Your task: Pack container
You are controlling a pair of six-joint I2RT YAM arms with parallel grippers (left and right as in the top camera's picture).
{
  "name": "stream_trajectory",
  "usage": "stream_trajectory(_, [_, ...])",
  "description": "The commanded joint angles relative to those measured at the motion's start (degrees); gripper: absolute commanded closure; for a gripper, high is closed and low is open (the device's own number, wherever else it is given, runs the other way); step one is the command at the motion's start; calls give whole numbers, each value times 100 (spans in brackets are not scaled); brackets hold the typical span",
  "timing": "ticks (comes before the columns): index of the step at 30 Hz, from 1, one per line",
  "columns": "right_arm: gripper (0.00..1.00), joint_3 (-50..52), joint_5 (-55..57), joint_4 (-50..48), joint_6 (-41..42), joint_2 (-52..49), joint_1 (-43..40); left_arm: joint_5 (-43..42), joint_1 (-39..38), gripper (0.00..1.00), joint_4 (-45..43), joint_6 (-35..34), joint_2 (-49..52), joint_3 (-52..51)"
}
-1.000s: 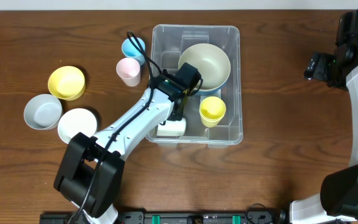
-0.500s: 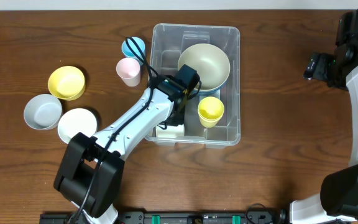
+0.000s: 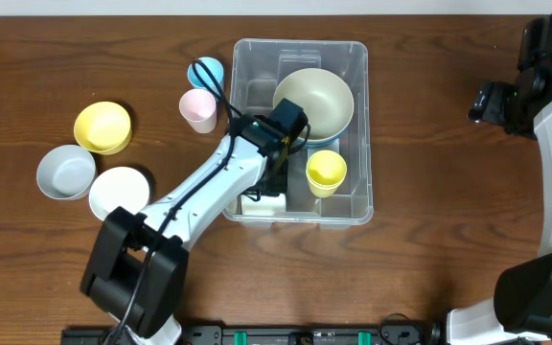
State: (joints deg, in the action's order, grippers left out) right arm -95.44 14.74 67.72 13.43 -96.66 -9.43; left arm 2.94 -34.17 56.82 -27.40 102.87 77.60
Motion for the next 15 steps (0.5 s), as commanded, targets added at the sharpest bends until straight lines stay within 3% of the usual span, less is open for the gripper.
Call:
stream_trajectory(1, [1, -76, 0, -2, 90, 92, -31, -35, 26, 64, 107, -332, -356, 162])
stream_trajectory(15, [1, -76, 0, -2, 90, 94, -31, 133, 24, 64, 520, -1202, -551, -11])
